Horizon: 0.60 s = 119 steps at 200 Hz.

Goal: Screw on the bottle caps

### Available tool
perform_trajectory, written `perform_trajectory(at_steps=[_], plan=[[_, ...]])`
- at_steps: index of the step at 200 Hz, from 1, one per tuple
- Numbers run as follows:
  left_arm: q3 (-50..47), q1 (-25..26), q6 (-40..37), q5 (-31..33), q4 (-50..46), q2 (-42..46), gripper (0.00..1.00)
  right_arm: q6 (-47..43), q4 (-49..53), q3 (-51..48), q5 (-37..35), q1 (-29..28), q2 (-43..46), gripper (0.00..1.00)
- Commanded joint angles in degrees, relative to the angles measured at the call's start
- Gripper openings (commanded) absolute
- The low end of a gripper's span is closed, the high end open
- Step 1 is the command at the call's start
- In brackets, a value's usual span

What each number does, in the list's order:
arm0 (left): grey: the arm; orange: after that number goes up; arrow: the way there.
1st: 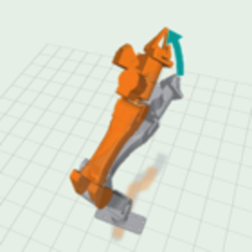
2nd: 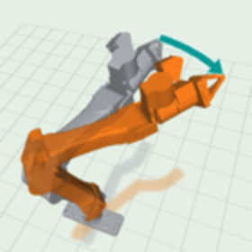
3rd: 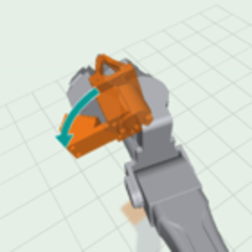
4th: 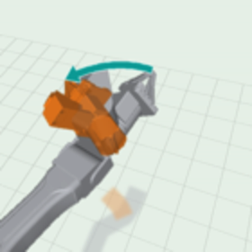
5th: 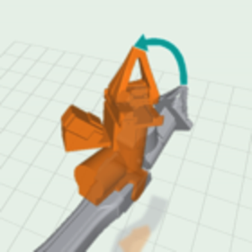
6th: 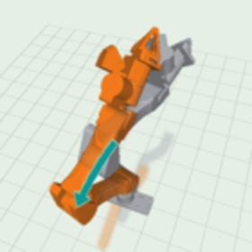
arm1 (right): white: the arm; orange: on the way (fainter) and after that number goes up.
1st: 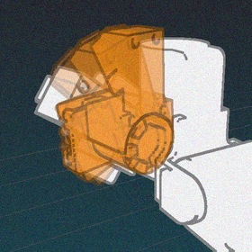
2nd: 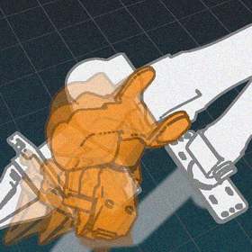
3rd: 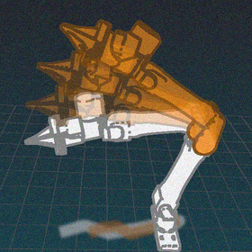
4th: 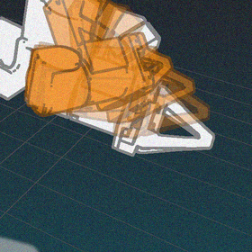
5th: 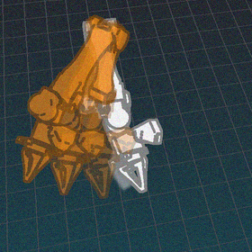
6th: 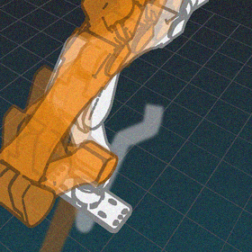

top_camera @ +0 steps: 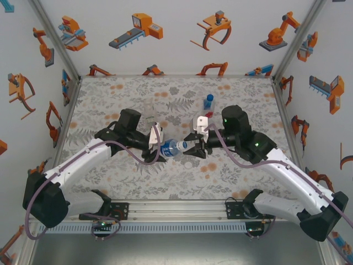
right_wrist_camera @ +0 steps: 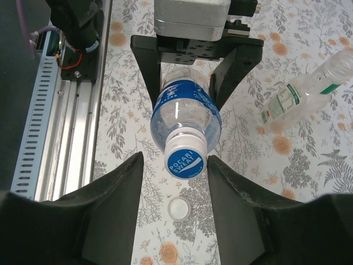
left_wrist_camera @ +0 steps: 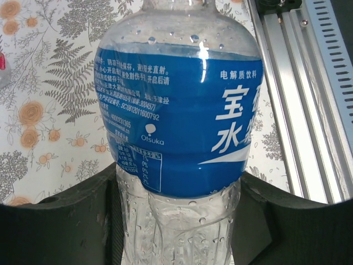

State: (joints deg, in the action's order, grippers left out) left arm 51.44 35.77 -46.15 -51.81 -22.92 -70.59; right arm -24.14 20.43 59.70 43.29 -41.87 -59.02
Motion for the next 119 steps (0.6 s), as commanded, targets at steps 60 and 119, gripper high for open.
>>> perform_trajectory(at_steps=[60, 119], plan=[[2.0, 0.2, -2.0, -3.1, -1.6, -0.1, 0.00, -0.1, -3.8, -0.9, 0.8, -0.6, -1.6, 0.42], [2.2, 0.3, -2.1, -3.1, -1.7, -0.2, 0.00, 11.8, -6.5, -1.6, -3.9, -0.7, -2.2, 0.17]])
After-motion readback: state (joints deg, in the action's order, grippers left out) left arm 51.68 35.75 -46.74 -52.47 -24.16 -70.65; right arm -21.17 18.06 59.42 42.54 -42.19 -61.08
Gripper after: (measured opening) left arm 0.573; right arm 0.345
